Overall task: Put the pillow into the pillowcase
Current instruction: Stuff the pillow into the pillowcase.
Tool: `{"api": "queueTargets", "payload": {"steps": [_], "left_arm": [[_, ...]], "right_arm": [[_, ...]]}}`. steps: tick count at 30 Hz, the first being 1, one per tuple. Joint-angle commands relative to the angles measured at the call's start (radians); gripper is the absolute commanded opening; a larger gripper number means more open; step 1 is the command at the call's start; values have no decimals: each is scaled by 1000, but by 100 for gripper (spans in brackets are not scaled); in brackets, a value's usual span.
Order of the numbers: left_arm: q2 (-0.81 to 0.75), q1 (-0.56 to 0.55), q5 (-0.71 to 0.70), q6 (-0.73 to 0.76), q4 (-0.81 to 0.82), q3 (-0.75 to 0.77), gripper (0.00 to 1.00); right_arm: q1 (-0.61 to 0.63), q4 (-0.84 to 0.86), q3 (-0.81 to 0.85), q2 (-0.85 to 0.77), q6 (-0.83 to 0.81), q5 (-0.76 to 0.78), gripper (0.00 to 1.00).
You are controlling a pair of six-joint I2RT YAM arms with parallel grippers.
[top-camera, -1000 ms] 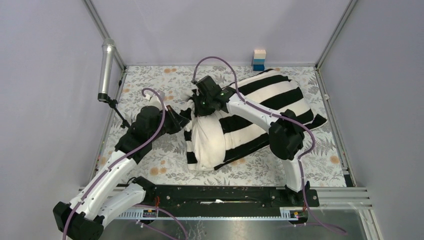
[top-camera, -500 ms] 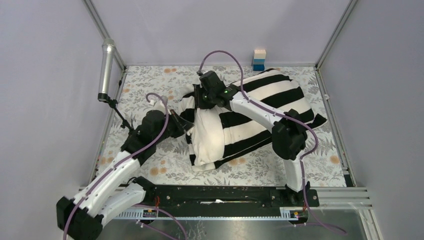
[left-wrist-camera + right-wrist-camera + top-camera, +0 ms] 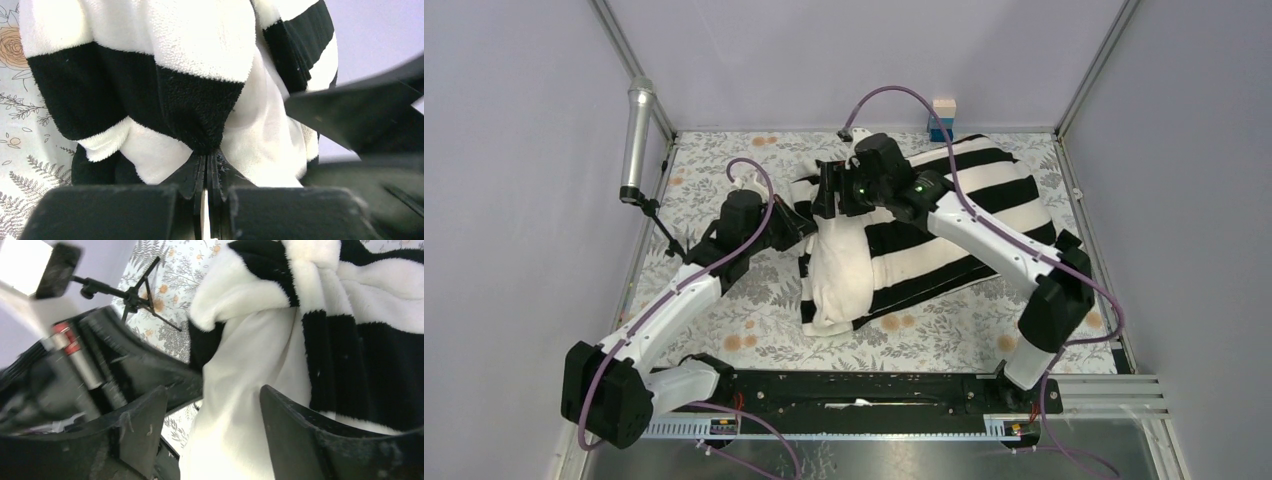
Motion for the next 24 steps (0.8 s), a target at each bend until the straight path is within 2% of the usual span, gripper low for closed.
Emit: {"api": "queueTargets", "payload": {"steps": [1,4,5,7,10,14,19,24], "left_arm": [[21,14,67,-12,152,74,0],[36,23,77,-9,150,94,0],[44,26,82,-9,148,102,0],[57,32,85,-7,133,123,0],[71,44,86,-5,108,145,0],[95,66,93,-11,77,170,0],[113,69,102,-12,57,198,0],[110,72,113,-5,37,198,0]], "right_arm": [[33,5,-11,-131,-84,-66,77],[127,-101,10,-160,-244,103,89],[162,-129,7,-165,-295,216,93],[222,-133,-52,-183,-370,353,99],[282,-91,-207,-215,-420,481,99],[391,-26,-325,-226,-447,613,99],[461,-26,-334,-98,-458,781,99],[462,-30,-300,36,-444,769,100]]}}
